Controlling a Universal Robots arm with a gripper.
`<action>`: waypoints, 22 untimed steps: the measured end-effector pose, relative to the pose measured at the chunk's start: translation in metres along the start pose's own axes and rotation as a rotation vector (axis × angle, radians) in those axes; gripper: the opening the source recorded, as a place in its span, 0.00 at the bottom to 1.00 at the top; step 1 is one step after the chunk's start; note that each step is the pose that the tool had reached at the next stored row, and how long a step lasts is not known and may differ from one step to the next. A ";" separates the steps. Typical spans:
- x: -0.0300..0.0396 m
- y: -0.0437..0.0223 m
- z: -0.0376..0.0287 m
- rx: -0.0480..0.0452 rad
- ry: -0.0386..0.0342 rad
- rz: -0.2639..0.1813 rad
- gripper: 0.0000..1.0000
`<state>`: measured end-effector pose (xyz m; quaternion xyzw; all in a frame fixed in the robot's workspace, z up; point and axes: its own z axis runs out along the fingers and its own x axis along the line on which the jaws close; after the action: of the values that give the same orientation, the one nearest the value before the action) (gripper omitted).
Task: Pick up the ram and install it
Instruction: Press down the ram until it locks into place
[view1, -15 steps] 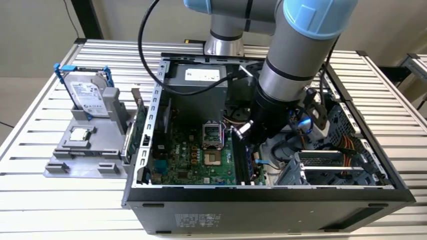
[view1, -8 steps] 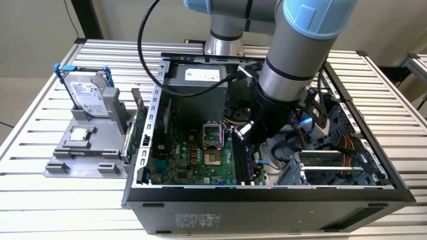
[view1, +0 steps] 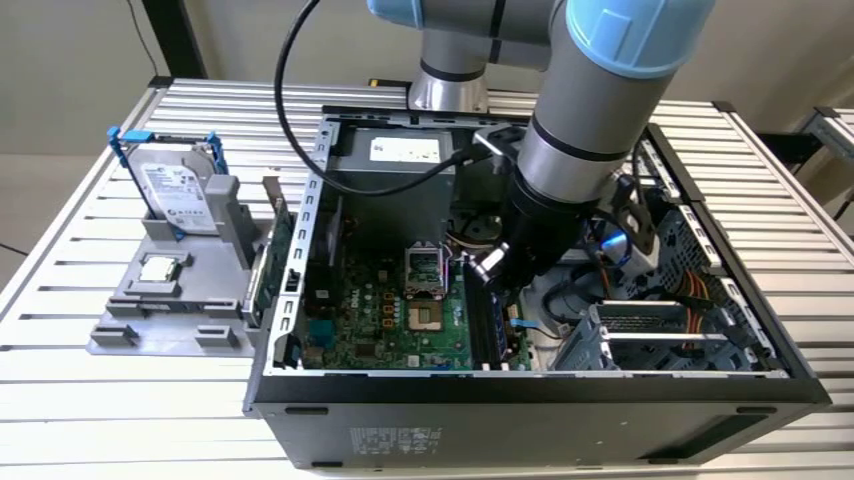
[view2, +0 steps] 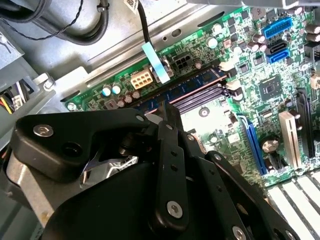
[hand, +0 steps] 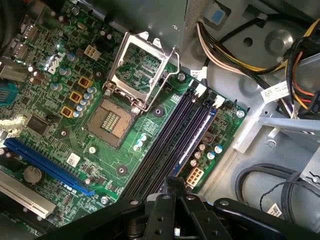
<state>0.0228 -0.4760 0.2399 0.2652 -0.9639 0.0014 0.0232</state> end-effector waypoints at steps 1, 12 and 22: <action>0.0000 0.0000 0.0000 0.0003 0.0001 -0.005 0.00; 0.0000 0.0000 0.0000 0.0039 0.0008 -0.085 0.00; 0.0000 0.0000 0.0000 0.0075 0.0016 -0.162 0.00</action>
<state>0.0228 -0.4760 0.2399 0.3424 -0.9393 0.0034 0.0231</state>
